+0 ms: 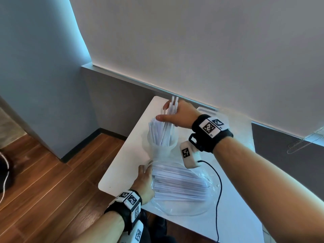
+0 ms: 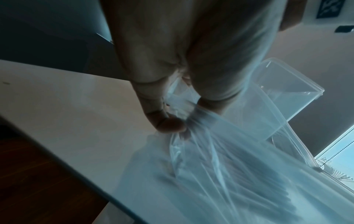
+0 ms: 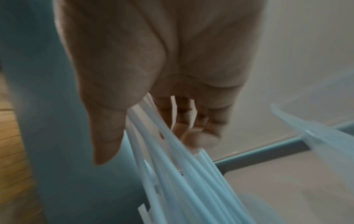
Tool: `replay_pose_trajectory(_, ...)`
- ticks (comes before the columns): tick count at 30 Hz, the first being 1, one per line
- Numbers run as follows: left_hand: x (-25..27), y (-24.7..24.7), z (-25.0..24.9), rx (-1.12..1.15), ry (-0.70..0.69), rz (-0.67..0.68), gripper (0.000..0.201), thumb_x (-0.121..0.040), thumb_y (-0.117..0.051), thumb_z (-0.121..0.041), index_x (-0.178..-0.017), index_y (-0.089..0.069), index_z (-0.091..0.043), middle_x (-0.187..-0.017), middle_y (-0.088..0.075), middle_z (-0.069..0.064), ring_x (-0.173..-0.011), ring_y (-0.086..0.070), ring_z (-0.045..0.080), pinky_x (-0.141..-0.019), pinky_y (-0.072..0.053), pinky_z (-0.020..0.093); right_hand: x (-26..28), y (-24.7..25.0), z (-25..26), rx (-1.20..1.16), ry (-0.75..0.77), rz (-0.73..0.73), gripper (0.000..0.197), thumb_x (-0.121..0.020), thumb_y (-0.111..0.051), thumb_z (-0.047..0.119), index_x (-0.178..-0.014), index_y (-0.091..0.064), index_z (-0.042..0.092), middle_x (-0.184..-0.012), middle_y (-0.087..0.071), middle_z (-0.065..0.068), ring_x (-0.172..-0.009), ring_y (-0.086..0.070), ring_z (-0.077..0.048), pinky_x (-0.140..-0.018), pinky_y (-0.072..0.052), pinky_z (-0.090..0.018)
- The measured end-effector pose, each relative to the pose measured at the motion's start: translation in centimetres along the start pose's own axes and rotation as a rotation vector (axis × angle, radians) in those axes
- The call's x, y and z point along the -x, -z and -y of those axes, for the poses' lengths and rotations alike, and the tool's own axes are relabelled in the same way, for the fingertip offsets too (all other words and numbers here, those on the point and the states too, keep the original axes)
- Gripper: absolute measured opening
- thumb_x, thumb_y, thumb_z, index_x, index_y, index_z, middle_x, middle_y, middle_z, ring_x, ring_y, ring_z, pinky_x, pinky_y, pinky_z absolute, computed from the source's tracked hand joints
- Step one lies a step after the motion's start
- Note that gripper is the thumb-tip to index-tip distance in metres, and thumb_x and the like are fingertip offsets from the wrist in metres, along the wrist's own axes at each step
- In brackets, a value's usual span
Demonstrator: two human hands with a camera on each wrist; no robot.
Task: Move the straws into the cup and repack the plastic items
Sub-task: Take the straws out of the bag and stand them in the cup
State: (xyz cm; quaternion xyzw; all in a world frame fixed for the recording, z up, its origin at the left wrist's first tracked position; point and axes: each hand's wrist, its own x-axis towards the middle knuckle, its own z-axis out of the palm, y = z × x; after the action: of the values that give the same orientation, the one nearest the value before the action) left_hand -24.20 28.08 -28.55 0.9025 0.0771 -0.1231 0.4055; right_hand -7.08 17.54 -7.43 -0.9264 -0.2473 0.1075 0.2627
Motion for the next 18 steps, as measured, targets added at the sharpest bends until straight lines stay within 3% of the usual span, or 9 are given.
replay_pose_trajectory(2, 0.0, 0.1, 0.0, 0.003, -0.002, -0.003, 0.109, -0.072, -0.069, 0.004, -0.153, -0.004, -0.027, -0.143, -0.018, 0.002, -0.128, -0.045, 0.023, -0.103, -0.031, 0.016, -0.3, -0.3, -0.7, -0.034, -0.021, -0.080, 0.068, -0.068, -0.081, 0.057, -0.120, -0.057, 0.020, -0.107, -0.061, 0.001, -0.091, -0.059, -0.014, -0.083, -0.047, -0.027)
replay_pose_trajectory(4, 0.0, 0.1, 0.0, 0.005, -0.004, -0.005, 0.109, -0.071, -0.070, 0.003, -0.153, -0.005, -0.027, -0.142, -0.018, 0.002, -0.128, -0.045, 0.023, -0.106, -0.033, 0.020, -0.3, -0.4, -1.0, -0.146, 0.020, -0.228, 0.082, -0.064, -0.085, 0.054, -0.130, -0.048, 0.023, -0.117, -0.052, 0.001, -0.097, -0.055, -0.013, -0.087, -0.046, -0.027)
replay_pose_trajectory(6, 0.0, 0.1, 0.1, 0.003, -0.006, -0.001, 0.110, -0.071, -0.070, 0.003, -0.153, -0.005, -0.028, -0.142, -0.018, 0.002, -0.127, -0.045, 0.023, -0.107, -0.034, 0.022, -0.1, -0.6, -1.2, -0.236, 0.086, -0.340, 0.083, -0.065, -0.087, 0.047, -0.132, -0.044, 0.025, -0.124, -0.048, 0.000, -0.106, -0.054, -0.013, -0.091, -0.046, -0.026)
replay_pose_trajectory(8, 0.0, 0.0, 0.1, 0.004, -0.013, -0.003, 0.110, -0.071, -0.070, 0.004, -0.153, -0.004, -0.029, -0.143, -0.018, 0.001, -0.127, -0.046, 0.023, -0.106, -0.034, 0.022, -0.1, -1.5, -1.4, -0.188, 0.162, -0.389, 0.074, -0.076, -0.080, 0.044, -0.136, -0.043, 0.023, -0.133, -0.047, -0.002, -0.119, -0.051, -0.016, -0.099, -0.043, -0.028)
replay_pose_trajectory(11, 0.0, 0.1, -0.1, -0.012, -0.023, -0.011, 0.110, -0.071, -0.070, 0.004, -0.154, -0.003, -0.026, -0.147, -0.016, 0.003, -0.130, -0.043, 0.023, -0.105, -0.033, 0.019, 0.3, -4.0, -1.8, 0.112, 0.227, -0.242, 0.064, -0.097, -0.047, 0.051, -0.147, -0.036, 0.015, -0.153, -0.037, -0.006, -0.143, -0.031, -0.023, -0.116, -0.028, -0.041)
replay_pose_trajectory(14, 0.2, 0.3, -0.4, -0.008, -0.017, -0.012, 0.110, -0.073, -0.072, 0.003, -0.154, -0.003, -0.024, -0.149, -0.014, 0.003, -0.134, -0.037, 0.019, -0.103, -0.026, 0.011, 1.2, -6.7, -2.3, 0.300, 0.169, 0.034, 0.069, -0.099, -0.023, 0.060, -0.155, -0.018, 0.020, -0.164, -0.013, 0.002, -0.151, -0.004, -0.017, -0.121, -0.011, -0.048)
replay_pose_trajectory(18, 0.4, 0.5, -0.6, 0.027, -0.009, -0.017, 0.104, -0.077, -0.066, 0.004, -0.153, -0.004, -0.028, -0.149, -0.015, 0.002, -0.130, -0.045, 0.021, -0.103, -0.031, 0.015, 2.5, -7.3, -2.7, 0.174, 0.204, -0.165, 0.088, -0.084, -0.022, 0.079, -0.155, -0.012, 0.029, -0.164, -0.001, 0.009, -0.150, 0.010, -0.015, -0.118, 0.002, -0.046)
